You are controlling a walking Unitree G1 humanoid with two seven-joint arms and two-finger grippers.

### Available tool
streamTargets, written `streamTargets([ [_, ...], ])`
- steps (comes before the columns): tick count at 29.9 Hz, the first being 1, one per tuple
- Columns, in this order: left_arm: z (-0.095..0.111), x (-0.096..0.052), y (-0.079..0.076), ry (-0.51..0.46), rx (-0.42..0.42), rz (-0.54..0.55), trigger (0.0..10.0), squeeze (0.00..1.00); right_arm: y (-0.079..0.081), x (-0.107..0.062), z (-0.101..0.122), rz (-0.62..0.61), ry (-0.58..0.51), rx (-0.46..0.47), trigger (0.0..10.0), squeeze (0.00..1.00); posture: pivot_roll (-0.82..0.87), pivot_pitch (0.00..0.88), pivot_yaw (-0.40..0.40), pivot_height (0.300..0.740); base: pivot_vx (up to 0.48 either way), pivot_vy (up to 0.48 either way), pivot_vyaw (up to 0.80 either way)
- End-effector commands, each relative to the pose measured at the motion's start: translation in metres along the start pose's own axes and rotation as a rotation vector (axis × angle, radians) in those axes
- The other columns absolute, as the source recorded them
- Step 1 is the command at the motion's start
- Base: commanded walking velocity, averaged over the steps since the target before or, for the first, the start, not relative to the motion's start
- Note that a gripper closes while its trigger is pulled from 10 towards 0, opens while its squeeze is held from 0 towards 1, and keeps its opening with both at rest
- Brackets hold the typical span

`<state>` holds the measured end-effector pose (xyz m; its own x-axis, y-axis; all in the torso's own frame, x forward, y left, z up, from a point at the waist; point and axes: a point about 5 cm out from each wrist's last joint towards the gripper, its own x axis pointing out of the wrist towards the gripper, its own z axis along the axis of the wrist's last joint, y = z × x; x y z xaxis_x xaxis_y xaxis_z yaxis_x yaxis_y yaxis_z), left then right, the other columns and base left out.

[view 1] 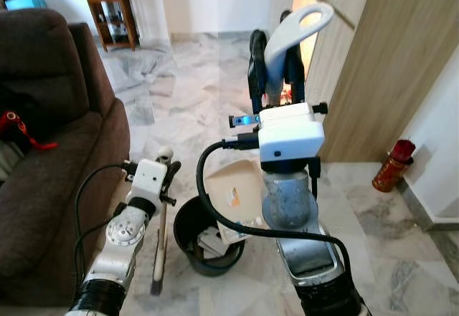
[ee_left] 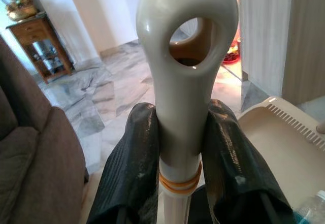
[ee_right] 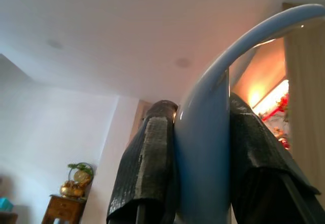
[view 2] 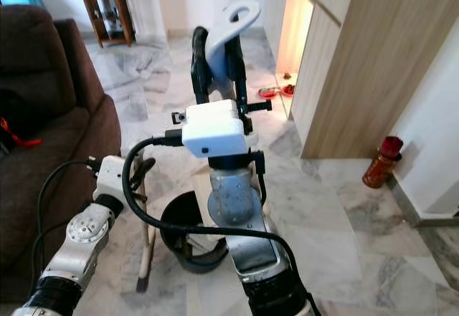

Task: Sweep floor

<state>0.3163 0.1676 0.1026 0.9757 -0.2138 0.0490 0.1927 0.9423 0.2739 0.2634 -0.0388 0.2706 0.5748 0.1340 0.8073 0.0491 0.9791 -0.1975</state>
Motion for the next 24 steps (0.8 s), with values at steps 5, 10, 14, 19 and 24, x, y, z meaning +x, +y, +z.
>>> streamTargets([
  [5, 0.0104, 0.002, 0.0061, -0.046, 0.04, 0.011, 10.0, 0.0, 0.0011, 0.008, 0.0142, -0.002, -0.078, 0.02, 10.0, 0.0, 0.0, 0.0, 0.01, 0.74, 0.34, 0.0, 0.08],
  [10, 0.0103, 0.002, 0.0062, -0.046, 0.041, 0.011, 10.0, 0.0, 0.0011, 0.0081, 0.0142, -0.002, -0.077, 0.022, 10.0, 0.0, 0.0, 0.0, 0.01, 0.74, 0.343, 0.0, 0.0],
  [14, 0.0106, 0.002, 0.0061, -0.048, 0.039, 0.011, 10.0, 0.0, 0.0012, 0.0081, 0.014, -0.002, -0.075, 0.025, 10.0, 0.0, 0.0, 0.0, 0.01, 0.74, 0.339, 0.0, 0.0],
  [19, 0.0116, 0.0019, 0.006, -0.059, 0.031, 0.014, 10.0, 0.0, 0.0016, 0.0079, 0.0141, 0.0, -0.075, 0.031, 10.0, 0.0, 0.0, 0.0, 0.011, 0.74, 0.057, 0.0, 0.0],
  [24, 0.0115, 0.0018, 0.0056, -0.058, 0.032, 0.012, 10.0, 0.0, 0.0012, 0.0078, 0.0143, 0.0, -0.075, 0.034, 10.0, 0.0, 0.0, 0.0, 0.011, 0.74, 0.0, 0.0, 0.0],
])
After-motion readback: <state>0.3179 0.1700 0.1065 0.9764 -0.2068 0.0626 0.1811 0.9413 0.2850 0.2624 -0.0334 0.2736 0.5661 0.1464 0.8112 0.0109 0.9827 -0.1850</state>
